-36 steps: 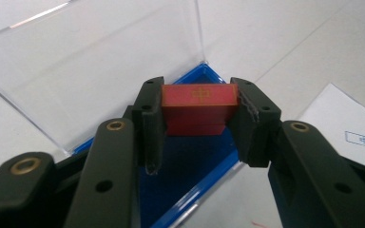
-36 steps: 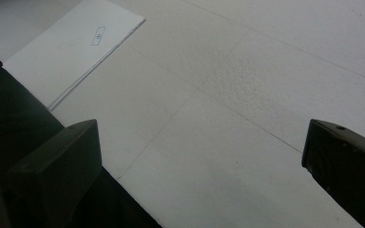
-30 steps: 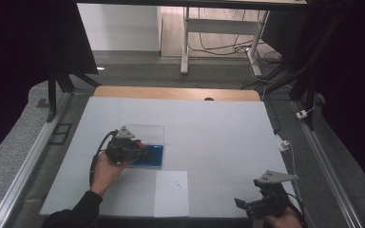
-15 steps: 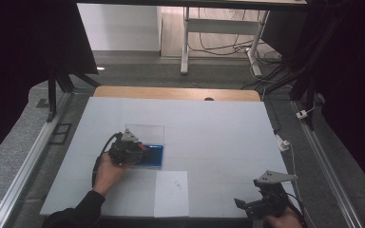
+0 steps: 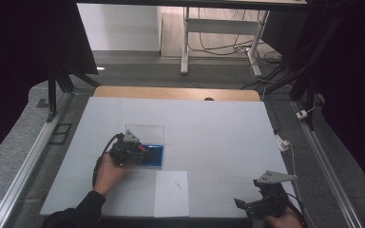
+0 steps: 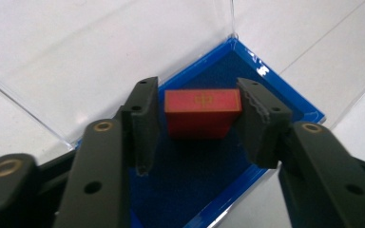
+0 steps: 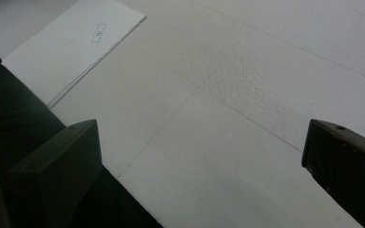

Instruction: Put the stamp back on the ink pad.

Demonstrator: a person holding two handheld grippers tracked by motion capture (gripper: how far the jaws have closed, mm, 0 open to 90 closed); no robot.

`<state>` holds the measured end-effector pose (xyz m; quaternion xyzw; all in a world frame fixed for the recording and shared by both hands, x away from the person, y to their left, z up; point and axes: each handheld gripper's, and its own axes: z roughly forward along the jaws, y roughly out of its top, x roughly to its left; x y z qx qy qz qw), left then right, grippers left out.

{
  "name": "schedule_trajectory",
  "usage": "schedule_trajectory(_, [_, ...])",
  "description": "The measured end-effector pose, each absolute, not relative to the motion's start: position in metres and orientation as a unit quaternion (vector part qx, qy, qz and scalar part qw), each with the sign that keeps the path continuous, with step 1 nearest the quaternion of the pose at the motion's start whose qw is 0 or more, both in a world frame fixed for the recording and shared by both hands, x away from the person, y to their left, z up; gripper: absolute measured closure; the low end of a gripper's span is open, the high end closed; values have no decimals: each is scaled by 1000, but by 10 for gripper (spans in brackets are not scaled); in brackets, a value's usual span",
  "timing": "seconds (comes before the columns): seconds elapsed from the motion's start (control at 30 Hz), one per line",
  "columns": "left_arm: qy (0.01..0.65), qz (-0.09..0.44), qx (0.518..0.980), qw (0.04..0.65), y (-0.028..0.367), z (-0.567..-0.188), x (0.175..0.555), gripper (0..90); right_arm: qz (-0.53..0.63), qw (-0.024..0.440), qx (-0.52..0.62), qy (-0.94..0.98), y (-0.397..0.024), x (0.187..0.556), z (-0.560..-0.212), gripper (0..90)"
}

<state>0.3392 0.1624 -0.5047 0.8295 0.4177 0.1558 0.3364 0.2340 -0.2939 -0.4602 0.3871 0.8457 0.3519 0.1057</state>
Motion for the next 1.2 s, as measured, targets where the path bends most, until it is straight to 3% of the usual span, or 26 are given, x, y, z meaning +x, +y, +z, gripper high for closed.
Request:
schedule_trajectory(0.13, [419, 151, 823, 352, 165, -500, 339, 424, 352, 106, 387, 846, -294, 234, -460, 0])
schedule_trajectory(0.4, [433, 128, 813, 367, 168, -494, 337, 144, 352, 106, 386, 846, -294, 234, -460, 0])
schedule_trajectory(0.67, [444, 97, 800, 392, 177, -484, 329, 20, 353, 107, 386, 846, -294, 234, -460, 0])
schedule_trajectory(1.2, [412, 80, 794, 439, 190, -465, 305, 0, 353, 104, 389, 844, -294, 234, -460, 0])
